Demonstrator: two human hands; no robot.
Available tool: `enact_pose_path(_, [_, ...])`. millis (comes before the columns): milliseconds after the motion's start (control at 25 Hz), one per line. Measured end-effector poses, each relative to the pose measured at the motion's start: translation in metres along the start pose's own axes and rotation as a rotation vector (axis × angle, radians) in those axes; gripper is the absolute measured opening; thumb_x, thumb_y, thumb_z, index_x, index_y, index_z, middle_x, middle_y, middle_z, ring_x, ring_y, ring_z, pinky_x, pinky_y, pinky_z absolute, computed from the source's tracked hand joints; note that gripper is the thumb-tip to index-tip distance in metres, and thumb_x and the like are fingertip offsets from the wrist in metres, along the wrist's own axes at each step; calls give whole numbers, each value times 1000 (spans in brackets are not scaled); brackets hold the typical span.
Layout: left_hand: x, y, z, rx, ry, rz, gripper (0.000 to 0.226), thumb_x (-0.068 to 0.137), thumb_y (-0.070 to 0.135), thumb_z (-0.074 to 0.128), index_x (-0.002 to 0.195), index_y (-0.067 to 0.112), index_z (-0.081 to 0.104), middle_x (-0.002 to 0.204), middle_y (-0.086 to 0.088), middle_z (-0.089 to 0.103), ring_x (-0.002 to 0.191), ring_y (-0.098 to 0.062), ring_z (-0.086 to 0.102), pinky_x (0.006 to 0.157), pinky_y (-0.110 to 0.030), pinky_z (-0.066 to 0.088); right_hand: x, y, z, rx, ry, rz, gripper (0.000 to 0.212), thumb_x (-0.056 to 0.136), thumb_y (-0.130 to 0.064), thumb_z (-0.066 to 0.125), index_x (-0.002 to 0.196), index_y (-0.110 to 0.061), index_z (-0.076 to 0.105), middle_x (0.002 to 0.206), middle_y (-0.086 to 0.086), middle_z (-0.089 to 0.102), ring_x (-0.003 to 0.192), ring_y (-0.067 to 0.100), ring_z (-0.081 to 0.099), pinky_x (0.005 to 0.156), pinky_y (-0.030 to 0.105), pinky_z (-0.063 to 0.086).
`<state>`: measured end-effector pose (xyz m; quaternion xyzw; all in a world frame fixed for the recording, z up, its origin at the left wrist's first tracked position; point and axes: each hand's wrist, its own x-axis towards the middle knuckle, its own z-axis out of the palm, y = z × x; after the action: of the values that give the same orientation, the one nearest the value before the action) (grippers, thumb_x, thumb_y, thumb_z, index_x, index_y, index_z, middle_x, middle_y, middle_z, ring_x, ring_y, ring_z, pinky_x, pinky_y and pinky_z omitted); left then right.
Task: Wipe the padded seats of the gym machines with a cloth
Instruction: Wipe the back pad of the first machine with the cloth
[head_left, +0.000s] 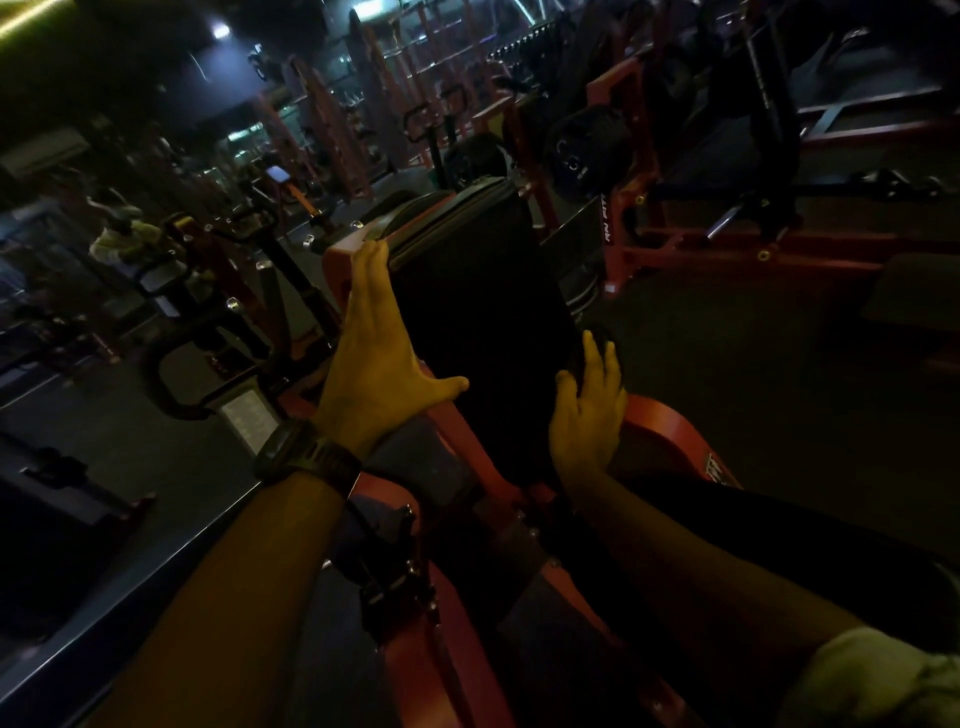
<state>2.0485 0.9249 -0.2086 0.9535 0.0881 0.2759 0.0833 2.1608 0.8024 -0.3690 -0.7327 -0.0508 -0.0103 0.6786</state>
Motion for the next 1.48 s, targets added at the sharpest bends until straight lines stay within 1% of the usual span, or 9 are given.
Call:
enact_pose_path(240, [-2, 0, -4, 30, -26, -13, 153, 56, 38, 98, 160, 18, -13, 169, -5, -13, 157, -27, -2, 122, -60, 25, -51, -3, 19, -48, -29, -247, 62, 94, -44, 40, 155, -37, 32, 168, -4, 16, 151, 34, 17, 121, 49, 14])
enact_pose_path(400, [-2, 0, -6, 46, -24, -16, 152, 56, 38, 98, 160, 14, -11, 169, -8, -11, 156, -23, -7, 124, -60, 17, -50, -16, 21, 31, 41, 80, 58, 102, -37, 44, 158, -35, 27, 168, -5, 14, 152, 37, 15, 121, 46, 13])
enact_pose_path(560, [-2, -1, -4, 27, -17, -5, 153, 55, 35, 98, 160, 16, -13, 169, -7, -12, 156, -19, -10, 124, -58, 19, -56, -16, 14, -142, -81, -555, 59, 98, -38, 41, 157, -31, 32, 168, -1, 16, 151, 38, 18, 120, 47, 13])
enact_pose_path(720, [0, -4, -1, 9, -9, 8, 153, 55, 35, 98, 160, 19, -12, 169, -8, -12, 157, -26, -6, 123, -59, 22, -17, -61, 15, -7, -13, -144, 60, 99, -36, 41, 158, -35, 28, 168, -4, 15, 153, 32, 15, 123, 44, 9])
enact_pose_path(880, [-1, -3, 1, -13, 8, 23, 149, 57, 38, 97, 160, 19, -10, 169, -5, -13, 157, -25, -5, 122, -59, 25, -16, -44, 11, -233, -112, -865, 59, 98, -36, 44, 156, -30, 34, 168, 1, 18, 152, 36, 19, 124, 49, 13])
enact_pose_path(1040, [-1, -1, 3, -30, 0, -15, 148, 62, 41, 94, 159, 18, -15, 163, 13, -22, 157, -21, -11, 122, -58, 25, -9, -82, 9, 21, -100, -443, 67, 96, -31, 54, 157, -29, 27, 166, -10, 21, 154, 22, 17, 124, 48, 19])
enact_pose_path(1160, [-2, 1, 1, -22, -25, -31, 151, 62, 45, 94, 159, 16, -18, 164, 7, -24, 155, -19, -17, 124, -57, 22, 5, -67, -2, -140, -168, -1018, 64, 98, -37, 56, 155, -23, 32, 166, -1, 23, 153, 25, 21, 121, 40, 25])
enact_pose_path(1320, [-2, 8, 2, -77, -11, -86, 150, 61, 43, 95, 155, 25, -22, 162, 12, -26, 155, -17, -18, 124, -54, 24, 24, -105, 5, 52, -63, -441, 65, 98, -34, 56, 157, -19, 33, 168, 3, 15, 154, 22, 14, 125, 44, 18])
enact_pose_path(1480, [-5, 7, 3, -147, -2, -77, 142, 69, 44, 89, 152, 30, -26, 155, 22, -36, 153, -9, -24, 124, -56, 22, 39, -94, 2, -189, -160, -1289, 59, 99, -33, 56, 152, -13, 40, 162, 10, 31, 151, 30, 26, 125, 39, 18])
